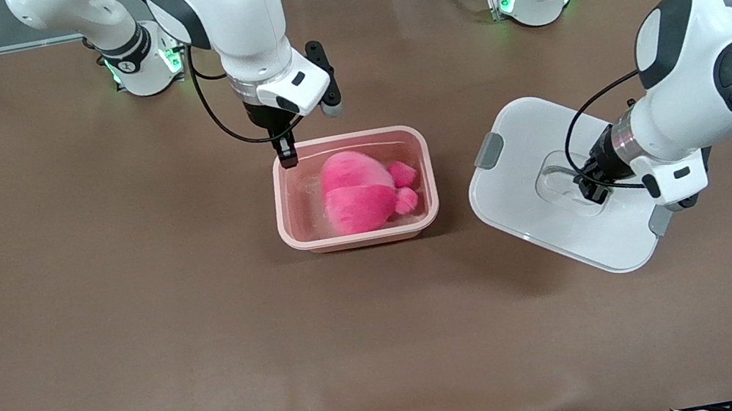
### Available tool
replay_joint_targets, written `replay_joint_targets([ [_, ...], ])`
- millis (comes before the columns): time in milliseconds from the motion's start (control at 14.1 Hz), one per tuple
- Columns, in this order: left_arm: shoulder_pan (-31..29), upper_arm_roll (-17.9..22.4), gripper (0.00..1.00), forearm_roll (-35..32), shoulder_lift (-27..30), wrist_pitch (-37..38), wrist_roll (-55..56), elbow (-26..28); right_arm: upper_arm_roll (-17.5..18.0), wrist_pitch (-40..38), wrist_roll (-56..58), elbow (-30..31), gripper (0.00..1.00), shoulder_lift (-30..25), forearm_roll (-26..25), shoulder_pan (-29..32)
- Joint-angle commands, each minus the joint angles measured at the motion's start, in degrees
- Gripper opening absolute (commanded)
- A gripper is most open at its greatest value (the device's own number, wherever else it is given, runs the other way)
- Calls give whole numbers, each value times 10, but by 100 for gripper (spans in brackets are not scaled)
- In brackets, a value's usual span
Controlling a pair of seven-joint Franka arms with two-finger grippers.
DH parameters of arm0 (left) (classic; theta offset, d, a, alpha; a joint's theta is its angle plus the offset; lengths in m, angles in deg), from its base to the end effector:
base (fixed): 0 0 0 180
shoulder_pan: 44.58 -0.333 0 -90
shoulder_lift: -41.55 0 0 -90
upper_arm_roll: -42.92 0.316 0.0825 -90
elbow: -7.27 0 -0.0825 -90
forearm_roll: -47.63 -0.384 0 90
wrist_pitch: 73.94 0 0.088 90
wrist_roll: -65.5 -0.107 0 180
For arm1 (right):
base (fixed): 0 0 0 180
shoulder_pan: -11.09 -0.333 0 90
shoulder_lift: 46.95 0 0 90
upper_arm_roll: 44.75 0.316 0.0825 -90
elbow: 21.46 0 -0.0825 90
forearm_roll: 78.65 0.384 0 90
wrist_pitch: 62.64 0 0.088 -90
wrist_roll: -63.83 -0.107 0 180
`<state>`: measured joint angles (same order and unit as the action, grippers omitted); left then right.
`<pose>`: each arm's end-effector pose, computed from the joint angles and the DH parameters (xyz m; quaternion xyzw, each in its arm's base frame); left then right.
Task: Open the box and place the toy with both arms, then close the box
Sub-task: 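Release the plush into the pink box with the right gripper, then carry the lid back onto the box with the left gripper while the right gripper withdraws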
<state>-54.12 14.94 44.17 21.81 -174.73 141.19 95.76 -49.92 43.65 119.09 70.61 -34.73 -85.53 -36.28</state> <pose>0.6233 -0.1630 0.4652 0.8750 0.4794 -0.0676 0.0017 0.4711 0.4208 0.5069 0.6451 0.7609 0.0100 0.0690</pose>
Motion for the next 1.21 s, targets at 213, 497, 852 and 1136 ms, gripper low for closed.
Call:
replay_joint_targets([
  [213,-3,-2,0,21,-5,16,-12,-14,-5,-21,6,-4,100,-9,-9,27],
  [497,8,-8,0,21,-5,16,29,-14,-5,-56,-12,-7,100,-30,2,105],
  [852,29,-28,0,43,-6,-16,131,-14,-5,-81,-12,-8,100,-50,10,220],
  [1136,98,-28,0,43,-30,-65,233,-25,-3,-101,-24,-11,100,-67,9,308],
])
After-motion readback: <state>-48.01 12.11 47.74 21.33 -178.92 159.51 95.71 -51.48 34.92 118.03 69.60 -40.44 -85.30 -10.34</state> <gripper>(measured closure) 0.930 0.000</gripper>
